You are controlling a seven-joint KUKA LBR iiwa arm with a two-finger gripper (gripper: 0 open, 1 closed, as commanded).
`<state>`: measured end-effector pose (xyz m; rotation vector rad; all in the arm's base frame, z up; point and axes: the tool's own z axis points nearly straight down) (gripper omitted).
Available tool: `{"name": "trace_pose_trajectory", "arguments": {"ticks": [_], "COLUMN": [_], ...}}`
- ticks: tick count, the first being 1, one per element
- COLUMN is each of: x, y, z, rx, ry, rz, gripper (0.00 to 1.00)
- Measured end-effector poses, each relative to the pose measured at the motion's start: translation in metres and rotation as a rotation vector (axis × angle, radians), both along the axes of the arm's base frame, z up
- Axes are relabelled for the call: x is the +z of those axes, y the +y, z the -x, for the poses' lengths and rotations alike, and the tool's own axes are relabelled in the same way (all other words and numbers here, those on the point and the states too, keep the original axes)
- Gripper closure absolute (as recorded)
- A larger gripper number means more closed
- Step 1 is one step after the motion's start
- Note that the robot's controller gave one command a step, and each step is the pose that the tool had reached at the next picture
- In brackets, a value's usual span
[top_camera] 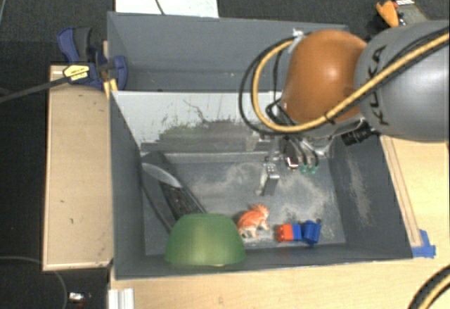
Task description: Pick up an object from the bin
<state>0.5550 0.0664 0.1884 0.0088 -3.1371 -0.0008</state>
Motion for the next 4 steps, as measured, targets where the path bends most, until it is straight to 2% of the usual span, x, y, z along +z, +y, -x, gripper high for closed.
{"name": "trace_pose_trajectory", "arguments": {"ticks": [1, 2, 3, 4], "x": [0.004, -0.067, -0.064, -0.067], "y": [0.0, -0.008, -0.02, -0.027], "z": [-0.002, 0.044, 0.057, 0.068], "rx": [-0.002, 0.114, 0.109, -0.013], "ry": [-0.008, -0.01, -0.016, -0.002], "rz": [0.0, -0.001, -0.001, 0.0], "gripper": [0.0, 0.0, 0.0, 0.0]}}
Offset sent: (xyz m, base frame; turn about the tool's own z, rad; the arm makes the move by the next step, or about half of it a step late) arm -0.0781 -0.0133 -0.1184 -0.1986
